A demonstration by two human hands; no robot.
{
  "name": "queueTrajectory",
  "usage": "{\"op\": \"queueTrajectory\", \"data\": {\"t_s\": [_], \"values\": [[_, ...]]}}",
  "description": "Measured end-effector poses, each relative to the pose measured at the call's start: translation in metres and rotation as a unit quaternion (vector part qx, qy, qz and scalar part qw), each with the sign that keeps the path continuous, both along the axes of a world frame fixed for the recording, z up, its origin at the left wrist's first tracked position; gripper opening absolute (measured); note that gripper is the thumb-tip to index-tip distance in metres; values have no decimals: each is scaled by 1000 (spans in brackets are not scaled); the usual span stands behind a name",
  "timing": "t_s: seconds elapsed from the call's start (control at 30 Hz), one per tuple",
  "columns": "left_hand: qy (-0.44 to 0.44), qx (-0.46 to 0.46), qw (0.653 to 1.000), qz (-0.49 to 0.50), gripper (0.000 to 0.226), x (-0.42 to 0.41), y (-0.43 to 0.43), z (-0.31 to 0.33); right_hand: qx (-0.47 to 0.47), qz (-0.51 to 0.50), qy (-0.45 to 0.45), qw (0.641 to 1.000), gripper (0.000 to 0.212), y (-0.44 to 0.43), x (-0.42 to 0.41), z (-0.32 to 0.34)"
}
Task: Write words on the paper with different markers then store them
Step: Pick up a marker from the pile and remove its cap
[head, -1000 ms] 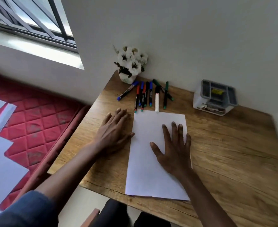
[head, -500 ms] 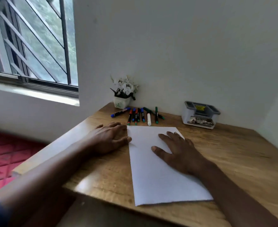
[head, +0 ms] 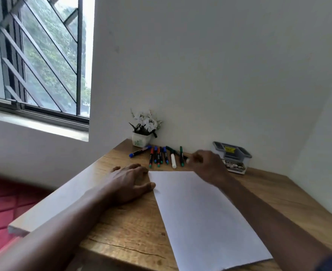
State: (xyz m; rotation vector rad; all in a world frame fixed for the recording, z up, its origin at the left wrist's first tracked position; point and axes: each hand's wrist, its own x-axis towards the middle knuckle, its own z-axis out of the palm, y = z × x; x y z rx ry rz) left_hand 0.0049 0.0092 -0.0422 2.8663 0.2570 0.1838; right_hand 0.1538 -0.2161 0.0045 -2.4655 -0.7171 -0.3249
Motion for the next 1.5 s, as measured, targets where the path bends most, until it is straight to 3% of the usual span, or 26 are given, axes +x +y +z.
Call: {"op": "queueTrajectory", "data": {"t_s": [0.1, 0.23, 0.3, 0.43, 0.63, 0.83, 0.93, 1.1, 1.3, 1.5], "values": [[-17, -1, 1000, 5, 73, 5, 4, -4, 36, -15, 36, 999, 20, 40, 25, 15], [-13, -13, 1000, -5, 73, 8, 10, -5, -12, -34, 95, 995, 30, 83, 46, 12], [-8, -10, 1000, -5, 73, 10, 10, -5, -87, -50, 92, 991, 17, 96, 50, 8], [-16, -10, 1000, -9, 73, 12, 10, -5, -174, -53, 59, 982, 28, 105, 56, 4], [-27, -13, 999, -11, 76, 11, 11, -6, -59, -48, 105, 992, 19, 90, 65, 15], [-46, -17, 999, -7, 80, 7, 6, -2, -14, 45, 142, 989, 20, 40, 5, 22], [-116, -20, 993, -29, 82, 2, 3, -2, -24, 93, 89, 991, 12, 17, -30, 5], [-239, 22, 967, -89, 75, -6, -4, -2, -54, 145, -125, 980, 32, 0, -65, -19], [-295, 109, 937, -154, 46, -5, -15, 1, -67, 228, -181, 954, 27, 2, -57, -36], [-316, 103, 925, -185, 30, -5, -19, 0, -76, 202, -262, 941, 46, 2, -61, -33]]}}
